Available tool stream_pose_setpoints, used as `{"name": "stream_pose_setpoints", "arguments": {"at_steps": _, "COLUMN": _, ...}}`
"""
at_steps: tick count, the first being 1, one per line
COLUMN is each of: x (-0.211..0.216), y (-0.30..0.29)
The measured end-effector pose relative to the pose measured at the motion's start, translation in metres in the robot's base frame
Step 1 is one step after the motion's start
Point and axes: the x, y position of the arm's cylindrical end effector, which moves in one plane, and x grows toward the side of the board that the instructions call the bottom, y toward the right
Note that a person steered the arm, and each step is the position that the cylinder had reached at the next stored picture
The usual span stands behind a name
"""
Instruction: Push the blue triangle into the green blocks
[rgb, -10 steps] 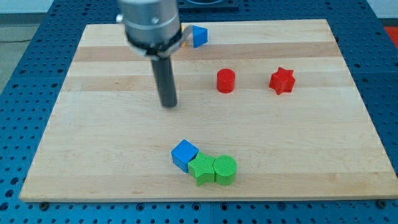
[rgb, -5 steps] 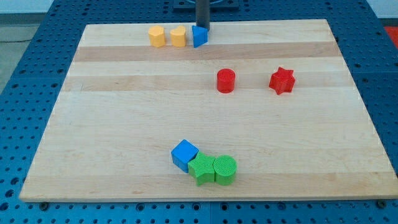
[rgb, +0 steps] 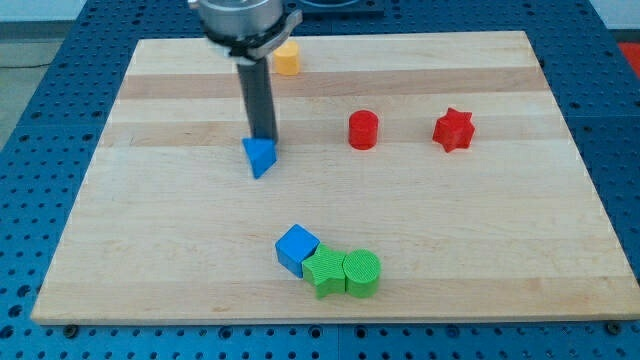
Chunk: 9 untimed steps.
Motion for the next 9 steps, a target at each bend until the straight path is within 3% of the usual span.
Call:
{"name": "stream_pose_setpoints", "arguments": {"at_steps": 2, "x": 0.014, "y": -0.079}}
{"name": "stream_pose_setpoints", "arguments": {"at_steps": 5, "x": 0.045, "y": 0.007}}
{"name": "stream_pose_setpoints", "arguments": {"at_steps": 7, "x": -0.004, "y": 0.034}}
{"name": "stream_pose_setpoints", "arguments": {"at_steps": 9, "x": 0.011, "y": 0.087}}
